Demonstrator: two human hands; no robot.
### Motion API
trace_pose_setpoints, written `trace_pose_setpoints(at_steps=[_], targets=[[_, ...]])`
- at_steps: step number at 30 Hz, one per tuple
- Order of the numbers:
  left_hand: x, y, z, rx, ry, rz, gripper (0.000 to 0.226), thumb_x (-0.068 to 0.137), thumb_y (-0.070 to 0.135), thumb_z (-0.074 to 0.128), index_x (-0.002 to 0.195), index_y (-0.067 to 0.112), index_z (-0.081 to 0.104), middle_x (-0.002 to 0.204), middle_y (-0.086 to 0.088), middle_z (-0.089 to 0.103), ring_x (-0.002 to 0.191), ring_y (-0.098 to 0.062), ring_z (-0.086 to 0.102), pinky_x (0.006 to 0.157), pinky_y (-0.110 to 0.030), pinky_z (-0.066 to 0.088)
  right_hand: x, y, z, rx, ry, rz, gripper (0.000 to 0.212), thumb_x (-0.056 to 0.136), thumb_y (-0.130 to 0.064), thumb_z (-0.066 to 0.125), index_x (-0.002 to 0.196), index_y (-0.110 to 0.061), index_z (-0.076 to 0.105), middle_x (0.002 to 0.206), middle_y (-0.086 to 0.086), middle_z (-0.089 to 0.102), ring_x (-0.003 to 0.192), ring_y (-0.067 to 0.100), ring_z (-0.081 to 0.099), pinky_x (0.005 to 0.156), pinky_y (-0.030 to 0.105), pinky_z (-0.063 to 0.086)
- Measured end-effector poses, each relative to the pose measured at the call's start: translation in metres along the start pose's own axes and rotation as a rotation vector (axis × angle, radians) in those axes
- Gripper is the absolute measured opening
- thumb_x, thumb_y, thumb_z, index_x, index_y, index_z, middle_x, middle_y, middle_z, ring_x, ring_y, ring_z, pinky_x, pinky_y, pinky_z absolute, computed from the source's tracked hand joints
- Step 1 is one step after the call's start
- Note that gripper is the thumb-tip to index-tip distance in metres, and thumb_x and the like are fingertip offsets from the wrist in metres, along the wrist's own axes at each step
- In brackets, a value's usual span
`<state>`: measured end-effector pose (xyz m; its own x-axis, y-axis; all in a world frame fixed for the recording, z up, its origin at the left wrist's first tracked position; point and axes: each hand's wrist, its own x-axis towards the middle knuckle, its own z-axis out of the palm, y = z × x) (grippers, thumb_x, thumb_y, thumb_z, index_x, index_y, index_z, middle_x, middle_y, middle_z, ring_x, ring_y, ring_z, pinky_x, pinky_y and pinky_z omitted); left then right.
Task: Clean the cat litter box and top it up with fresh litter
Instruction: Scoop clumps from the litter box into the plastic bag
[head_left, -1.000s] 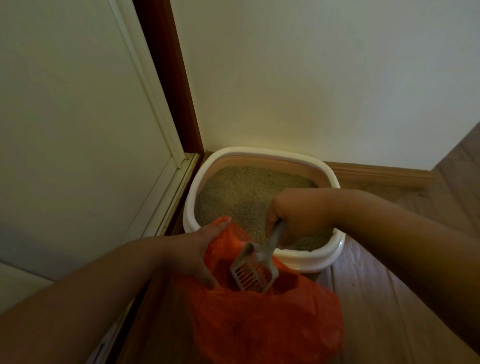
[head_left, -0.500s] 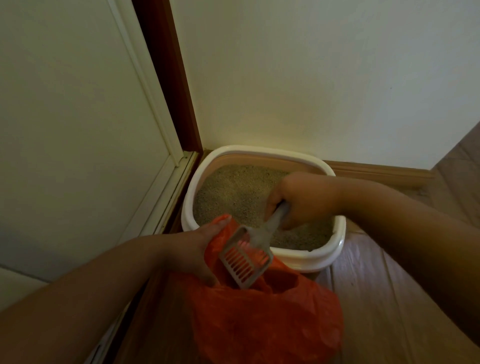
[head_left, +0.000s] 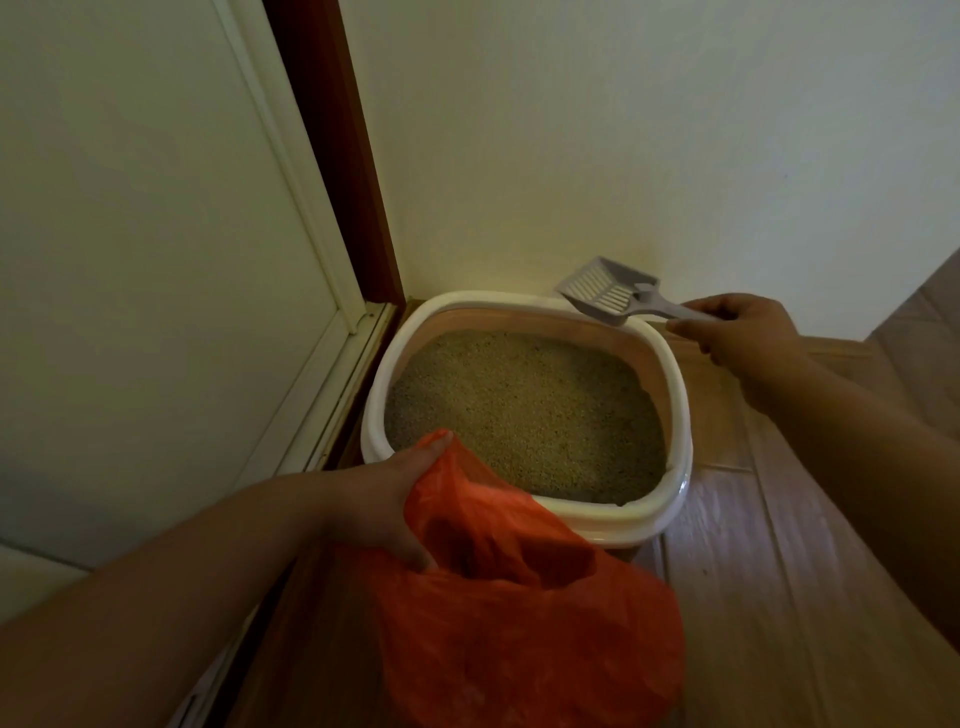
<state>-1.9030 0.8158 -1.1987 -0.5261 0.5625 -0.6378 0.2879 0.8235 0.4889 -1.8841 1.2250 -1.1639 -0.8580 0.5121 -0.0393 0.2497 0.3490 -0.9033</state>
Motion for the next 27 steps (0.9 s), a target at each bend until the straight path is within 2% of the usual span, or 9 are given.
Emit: trace_pose_setpoints(at_steps=[5,9,11,13,15,17,21,24,27], targets=[[0.003,0.001,0.002,0.023,0.002,0.026,0.144,0.069,0.039,0.092,0.150,0.050,-0.027,0.169,0.006,-0.002,0.152,-0.018,0.021,0.117,-0.034,0.035,0.000,0.020,0.002,0.044,0.050,0.045,0.034,0.082,-0.025,0.080,0.112,-0.011,0.071,0.098,0.007,0.070,0.076,0.015,0.064,0.061,0.024,0.049],[0.003,0.001,0.003,0.015,-0.003,0.022,0.144,0.069,0.039,0.092,0.149,0.052,-0.027,0.168,0.006,0.001,0.151,-0.019,0.023,0.115,-0.034,0.037,-0.005,0.036,0.010,0.049,0.071,0.069,0.033,0.085,-0.023,0.078,0.114,-0.012,0.069,0.102,0.007,0.070,0.082,0.017,0.066,0.065,0.029,0.053],[0.002,0.001,0.003,0.019,-0.005,0.020,0.143,0.070,0.038,0.091,0.149,0.051,-0.027,0.168,0.005,0.001,0.151,-0.019,0.023,0.116,-0.034,0.037,-0.010,0.041,0.020,-0.028,-0.003,0.049,0.025,0.087,-0.023,0.074,0.109,-0.012,0.069,0.098,0.008,0.071,0.082,0.020,0.067,0.069,0.034,0.057],[0.002,0.001,0.002,0.021,-0.006,0.023,0.143,0.070,0.038,0.091,0.150,0.050,-0.027,0.168,0.005,0.000,0.151,-0.019,0.023,0.116,-0.035,0.036,-0.015,0.045,0.029,-0.183,-0.175,0.031,0.019,0.088,-0.025,0.073,0.105,-0.015,0.070,0.093,0.005,0.070,0.084,0.019,0.068,0.070,0.033,0.055],[0.001,0.002,0.002,0.010,-0.011,0.024,0.143,0.070,0.038,0.091,0.150,0.051,-0.026,0.168,0.006,0.000,0.150,-0.018,0.023,0.116,-0.035,0.037,-0.017,0.050,0.034,-0.324,-0.355,0.043,0.018,0.086,-0.027,0.076,0.102,-0.019,0.072,0.095,0.001,0.071,0.090,0.017,0.067,0.077,0.031,0.054],[0.000,0.002,0.002,0.000,-0.010,0.024,0.142,0.070,0.037,0.091,0.150,0.052,-0.026,0.168,0.007,-0.001,0.151,-0.018,0.022,0.115,-0.034,0.037,-0.018,0.055,0.035,-0.468,-0.466,0.041,0.019,0.084,-0.029,0.078,0.102,-0.023,0.074,0.100,-0.003,0.069,0.095,0.013,0.064,0.085,0.032,0.053],[-0.001,0.002,0.003,0.014,-0.011,0.025,0.142,0.072,0.035,0.090,0.149,0.051,-0.027,0.168,0.007,-0.003,0.151,-0.018,0.021,0.114,-0.033,0.036,-0.022,0.063,0.031,-0.630,-0.534,0.026,0.019,0.084,-0.033,0.077,0.102,-0.029,0.074,0.103,-0.006,0.068,0.095,0.010,0.063,0.088,0.032,0.053],[-0.003,0.002,0.002,0.012,-0.020,0.007,0.141,0.072,0.035,0.090,0.149,0.052,-0.027,0.168,0.003,0.003,0.150,-0.020,0.025,0.113,-0.034,0.039,-0.023,0.066,0.028,-0.729,-0.564,-0.016,0.011,0.083,-0.036,0.078,0.091,-0.036,0.072,0.100,-0.006,0.069,0.092,0.008,0.064,0.087,0.033,0.056],[-0.002,0.001,0.002,0.011,-0.023,0.003,0.142,0.072,0.036,0.091,0.149,0.052,-0.027,0.168,0.003,0.005,0.149,-0.020,0.028,0.114,-0.035,0.040,-0.025,0.066,0.025,-0.748,-0.605,-0.022,0.015,0.082,-0.036,0.079,0.085,-0.042,0.066,0.099,-0.010,0.066,0.091,0.005,0.062,0.080,0.026,0.054]])
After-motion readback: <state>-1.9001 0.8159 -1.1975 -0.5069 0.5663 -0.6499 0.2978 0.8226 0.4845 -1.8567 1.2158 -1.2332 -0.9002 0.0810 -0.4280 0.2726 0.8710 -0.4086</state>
